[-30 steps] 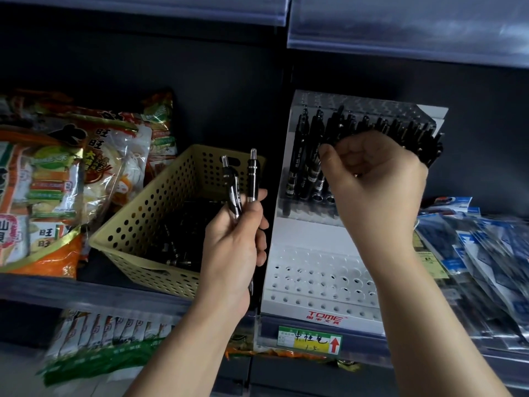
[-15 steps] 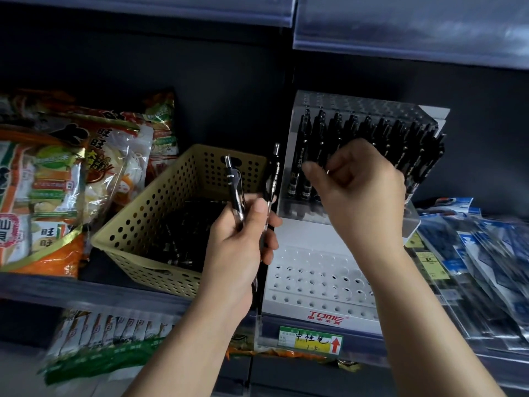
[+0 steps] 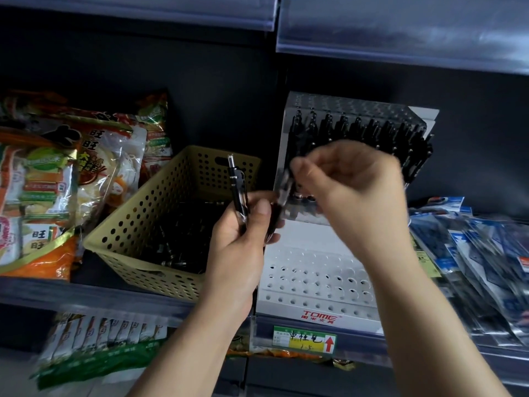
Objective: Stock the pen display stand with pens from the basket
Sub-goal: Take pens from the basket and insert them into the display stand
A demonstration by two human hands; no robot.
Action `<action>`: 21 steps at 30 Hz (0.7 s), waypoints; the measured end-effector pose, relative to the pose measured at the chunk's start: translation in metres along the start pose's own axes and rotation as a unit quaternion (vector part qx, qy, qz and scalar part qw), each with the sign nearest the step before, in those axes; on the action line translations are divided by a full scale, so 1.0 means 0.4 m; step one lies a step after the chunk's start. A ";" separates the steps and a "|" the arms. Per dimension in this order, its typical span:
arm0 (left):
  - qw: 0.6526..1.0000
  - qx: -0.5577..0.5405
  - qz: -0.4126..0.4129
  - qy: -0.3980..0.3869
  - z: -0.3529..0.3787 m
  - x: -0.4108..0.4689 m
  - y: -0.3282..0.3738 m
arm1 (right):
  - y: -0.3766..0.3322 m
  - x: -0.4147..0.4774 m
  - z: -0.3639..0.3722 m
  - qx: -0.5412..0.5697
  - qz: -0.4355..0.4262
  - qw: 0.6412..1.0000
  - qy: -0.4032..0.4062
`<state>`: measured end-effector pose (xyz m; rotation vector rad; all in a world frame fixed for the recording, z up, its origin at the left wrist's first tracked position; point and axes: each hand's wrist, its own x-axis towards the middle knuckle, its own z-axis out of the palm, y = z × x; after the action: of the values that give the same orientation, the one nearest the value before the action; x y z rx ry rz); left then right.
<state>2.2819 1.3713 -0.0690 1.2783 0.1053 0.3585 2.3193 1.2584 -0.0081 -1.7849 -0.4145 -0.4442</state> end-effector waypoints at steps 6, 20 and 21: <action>0.998 0.043 -0.001 0.037 -0.015 0.005 0.007 | 0.003 0.019 -0.051 -0.062 -0.063 0.986 0.139; 0.998 -0.004 -0.064 0.016 -0.018 0.010 0.013 | 0.032 0.025 -0.037 -0.141 -0.102 0.969 0.176; 0.998 -0.001 -0.063 0.015 -0.018 0.010 0.013 | 0.036 0.025 -0.034 -0.155 -0.100 0.969 0.167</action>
<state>2.2826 1.3806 -0.0656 1.2579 0.2112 0.2695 2.3341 1.2424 -0.0117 -1.9271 -0.2990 -0.9813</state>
